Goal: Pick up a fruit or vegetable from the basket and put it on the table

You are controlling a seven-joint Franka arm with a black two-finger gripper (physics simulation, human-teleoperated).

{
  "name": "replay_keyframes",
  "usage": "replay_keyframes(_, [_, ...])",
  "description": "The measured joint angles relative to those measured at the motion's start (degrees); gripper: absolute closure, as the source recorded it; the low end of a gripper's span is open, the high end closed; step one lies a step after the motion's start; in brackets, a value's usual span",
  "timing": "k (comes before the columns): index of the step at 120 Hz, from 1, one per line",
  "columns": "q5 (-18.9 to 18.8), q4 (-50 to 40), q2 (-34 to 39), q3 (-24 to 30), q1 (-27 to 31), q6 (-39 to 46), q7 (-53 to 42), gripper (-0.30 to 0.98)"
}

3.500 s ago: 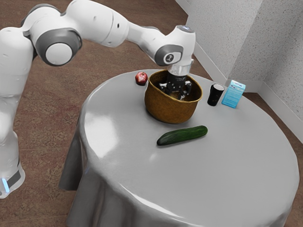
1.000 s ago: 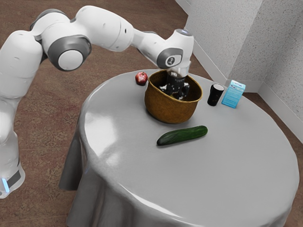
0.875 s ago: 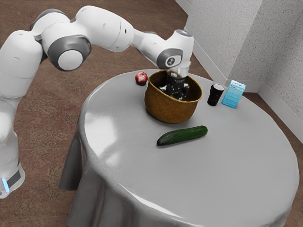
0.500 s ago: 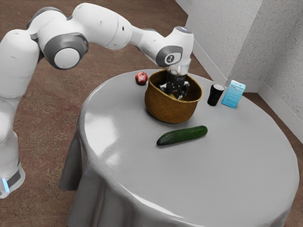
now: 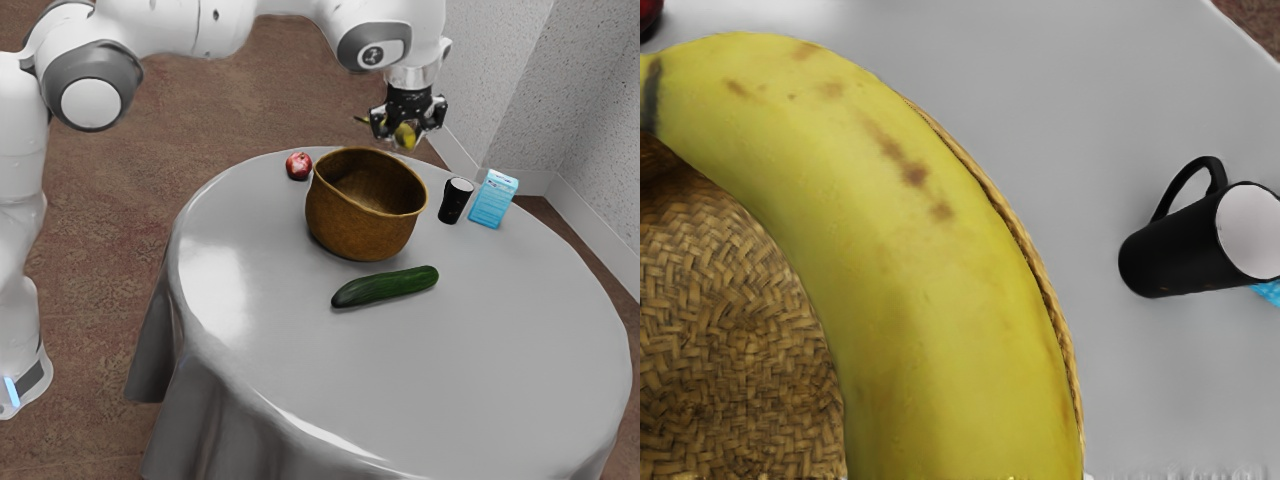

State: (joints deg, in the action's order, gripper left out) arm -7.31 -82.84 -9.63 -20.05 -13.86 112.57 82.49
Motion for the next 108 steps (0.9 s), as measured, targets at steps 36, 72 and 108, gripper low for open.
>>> replay_keyframes(36, [-7.7, 22.0, -11.6, 8.5, -0.4, -0.7, 2.7, 0.52])
replay_keyframes(72, [-5.8, 20.4, -13.6, 9.4, 1.5, 5.1, 1.1, 0.11])
replay_keyframes(108, [1.7, -6.2, 11.0, 10.1, 4.4, -4.3, 12.6, 0.01])
